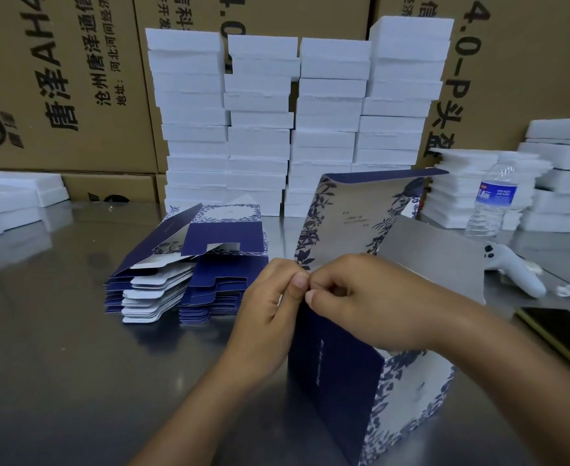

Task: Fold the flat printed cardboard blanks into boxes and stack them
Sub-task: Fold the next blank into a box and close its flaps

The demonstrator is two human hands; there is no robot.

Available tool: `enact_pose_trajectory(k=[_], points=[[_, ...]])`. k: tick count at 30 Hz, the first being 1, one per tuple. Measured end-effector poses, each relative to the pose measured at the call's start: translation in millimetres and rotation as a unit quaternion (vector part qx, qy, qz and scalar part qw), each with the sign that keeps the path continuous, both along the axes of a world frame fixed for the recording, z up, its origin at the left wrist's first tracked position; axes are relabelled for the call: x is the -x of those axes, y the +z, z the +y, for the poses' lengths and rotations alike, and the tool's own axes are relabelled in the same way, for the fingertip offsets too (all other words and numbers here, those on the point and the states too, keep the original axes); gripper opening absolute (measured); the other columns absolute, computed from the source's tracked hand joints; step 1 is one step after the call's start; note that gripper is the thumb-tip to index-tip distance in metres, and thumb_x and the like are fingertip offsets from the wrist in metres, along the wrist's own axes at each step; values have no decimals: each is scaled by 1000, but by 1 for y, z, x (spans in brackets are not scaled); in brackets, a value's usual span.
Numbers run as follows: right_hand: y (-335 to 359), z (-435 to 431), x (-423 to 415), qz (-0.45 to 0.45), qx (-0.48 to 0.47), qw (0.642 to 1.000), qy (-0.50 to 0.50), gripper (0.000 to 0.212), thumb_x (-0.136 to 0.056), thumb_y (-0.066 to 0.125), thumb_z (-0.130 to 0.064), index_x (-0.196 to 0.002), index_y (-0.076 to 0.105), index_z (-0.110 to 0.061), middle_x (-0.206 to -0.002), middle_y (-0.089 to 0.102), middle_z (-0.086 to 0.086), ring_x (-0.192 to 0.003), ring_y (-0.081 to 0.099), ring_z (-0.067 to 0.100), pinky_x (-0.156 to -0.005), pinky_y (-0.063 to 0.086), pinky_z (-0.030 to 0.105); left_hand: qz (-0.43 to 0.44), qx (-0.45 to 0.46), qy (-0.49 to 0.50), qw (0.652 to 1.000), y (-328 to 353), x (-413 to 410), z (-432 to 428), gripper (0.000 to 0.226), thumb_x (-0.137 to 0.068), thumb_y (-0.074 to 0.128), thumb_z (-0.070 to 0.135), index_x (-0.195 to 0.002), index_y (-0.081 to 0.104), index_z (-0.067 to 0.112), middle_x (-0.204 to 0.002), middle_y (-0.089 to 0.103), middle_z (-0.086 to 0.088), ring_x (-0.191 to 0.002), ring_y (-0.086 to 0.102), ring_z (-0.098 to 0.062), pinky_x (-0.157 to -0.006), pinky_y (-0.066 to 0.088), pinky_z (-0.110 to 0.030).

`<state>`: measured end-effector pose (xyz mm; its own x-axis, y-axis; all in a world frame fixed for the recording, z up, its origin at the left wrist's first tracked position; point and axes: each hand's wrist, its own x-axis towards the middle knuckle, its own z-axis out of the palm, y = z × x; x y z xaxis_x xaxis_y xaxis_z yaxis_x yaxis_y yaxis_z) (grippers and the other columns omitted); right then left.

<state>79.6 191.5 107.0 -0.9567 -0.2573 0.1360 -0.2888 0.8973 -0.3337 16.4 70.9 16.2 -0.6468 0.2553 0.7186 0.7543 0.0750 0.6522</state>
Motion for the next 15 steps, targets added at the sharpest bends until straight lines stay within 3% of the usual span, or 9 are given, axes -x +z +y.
enact_pose_trajectory(k=[6, 10, 15], points=[[-2, 5, -4, -11, 37, 999, -22, 35, -89, 53, -36, -61, 46, -16, -47, 42, -7, -45, 37, 8, -50, 36, 23, -18, -7, -1, 1000, -2, 2, 2, 46, -93, 34, 48, -73, 53, 11, -75, 47, 4, -70, 45, -5, -66, 36, -17], [3, 12, -17, -25, 35, 999, -12, 35, -89, 53, -38, -61, 48, -18, -45, 46, -10, -41, 38, 6, -43, 33, 15, -26, -11, 19, 999, -2, 4, 0, 37, -91, 34, 48, -74, 52, 21, -72, 48, 9, -68, 45, -4, -64, 36, -17], [0, 14, -24, 29, -7, 999, 17, 38, -92, 50, -33, -62, 44, -11, -51, 42, -3, -47, 35, 10, -51, 34, 20, 70, 32, 73, 994, -6, 6, -4, 39, -97, 29, 51, -82, 56, 27, -88, 51, 16, -84, 52, -2, -72, 36, -11]])
